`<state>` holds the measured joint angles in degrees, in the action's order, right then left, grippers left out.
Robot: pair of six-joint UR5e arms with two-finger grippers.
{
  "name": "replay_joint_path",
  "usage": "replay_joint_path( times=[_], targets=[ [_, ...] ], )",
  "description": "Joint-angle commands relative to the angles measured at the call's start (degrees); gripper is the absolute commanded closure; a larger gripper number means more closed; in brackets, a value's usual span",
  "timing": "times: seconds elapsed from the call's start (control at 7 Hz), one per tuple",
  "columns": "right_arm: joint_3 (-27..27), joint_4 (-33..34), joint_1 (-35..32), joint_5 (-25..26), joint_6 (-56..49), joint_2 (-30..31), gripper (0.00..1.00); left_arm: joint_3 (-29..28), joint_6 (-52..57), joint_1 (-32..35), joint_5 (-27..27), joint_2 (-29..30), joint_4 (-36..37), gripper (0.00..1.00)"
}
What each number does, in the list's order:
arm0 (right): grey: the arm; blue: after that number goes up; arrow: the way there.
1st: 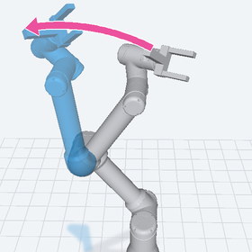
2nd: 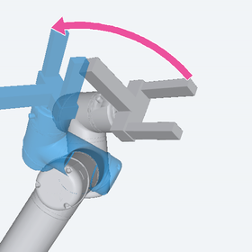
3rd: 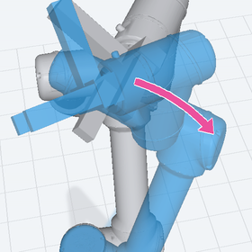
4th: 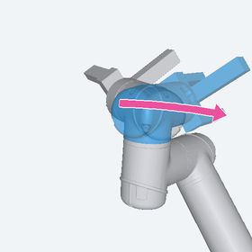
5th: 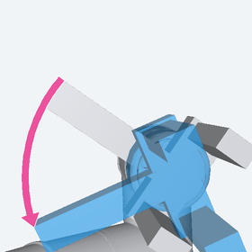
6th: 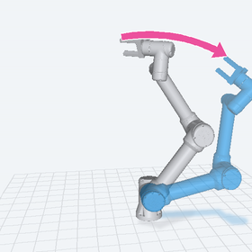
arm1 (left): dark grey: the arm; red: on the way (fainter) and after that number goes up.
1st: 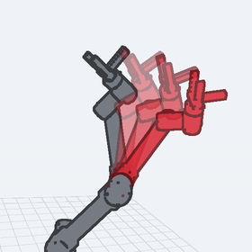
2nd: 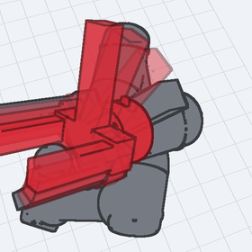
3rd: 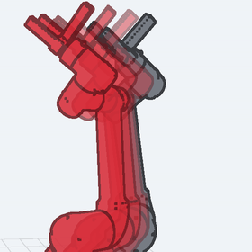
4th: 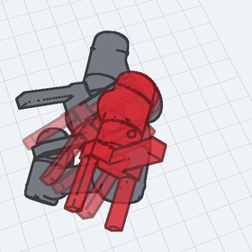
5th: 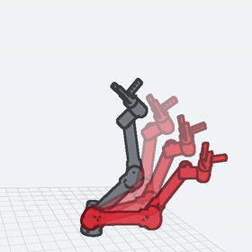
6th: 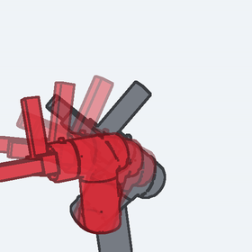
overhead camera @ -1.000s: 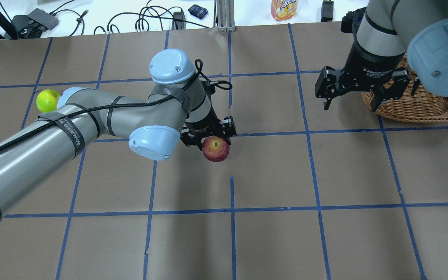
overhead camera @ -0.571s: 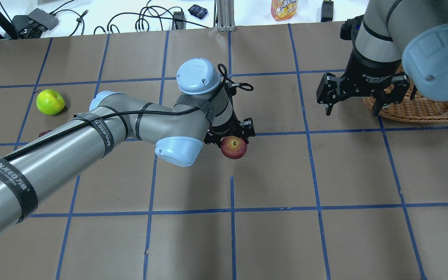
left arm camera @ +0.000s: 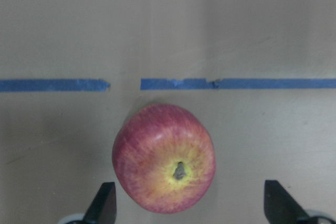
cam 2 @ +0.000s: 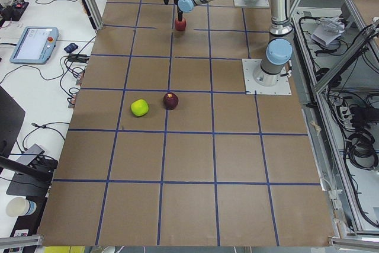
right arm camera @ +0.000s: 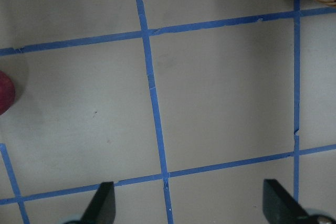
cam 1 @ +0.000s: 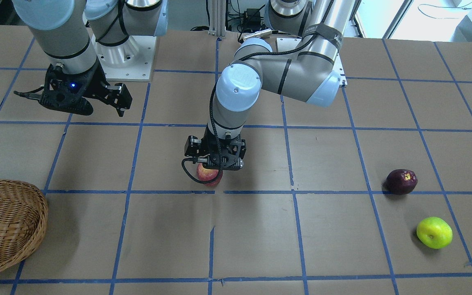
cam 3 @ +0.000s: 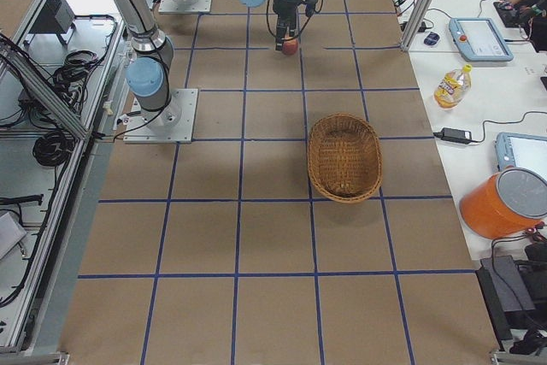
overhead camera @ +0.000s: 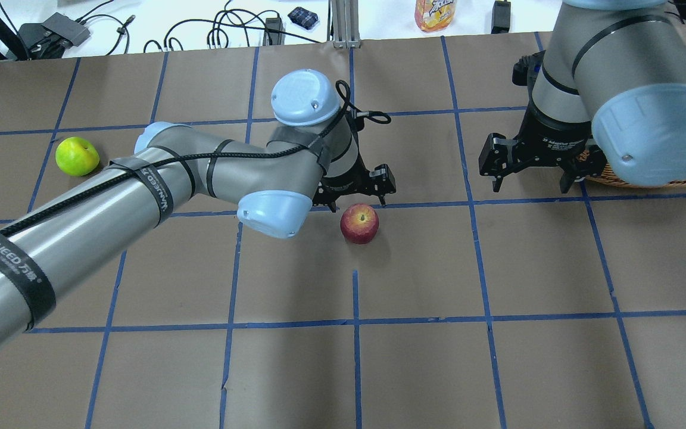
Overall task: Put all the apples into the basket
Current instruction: 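Move left gripper to dark apple while right gripper reaches red apple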
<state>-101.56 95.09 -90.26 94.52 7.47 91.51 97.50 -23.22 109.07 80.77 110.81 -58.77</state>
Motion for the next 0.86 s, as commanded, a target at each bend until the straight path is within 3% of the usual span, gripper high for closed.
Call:
replay_joint_path(
  times=[0.0,0.14,0.43,0.71],
  targets=[
    [-2.3,2.4,-0.2,-0.7,1.0,0.0,0.00,-9.7,12.0,-13.3,4.6,-3.7,-23.2,0.00],
    [-2.9,7.3,-1.0,-1.2,1.9,-1.1,0.00,-10.0,22.1,-20.4,8.7,-4.5,-26.1,0.00],
    [-2.8,16.2,-7.5,-7.2,15.1,-6.1,0.00,-10.1,46.0,-36.0,12.9,-3.6,-25.4,0.00],
    [-2.3,23.3,-14.4,-7.3,26.0,-11.9,0.00,-9.1,53.2,-45.7,12.8,-1.4,-25.0,0.00]
  ],
)
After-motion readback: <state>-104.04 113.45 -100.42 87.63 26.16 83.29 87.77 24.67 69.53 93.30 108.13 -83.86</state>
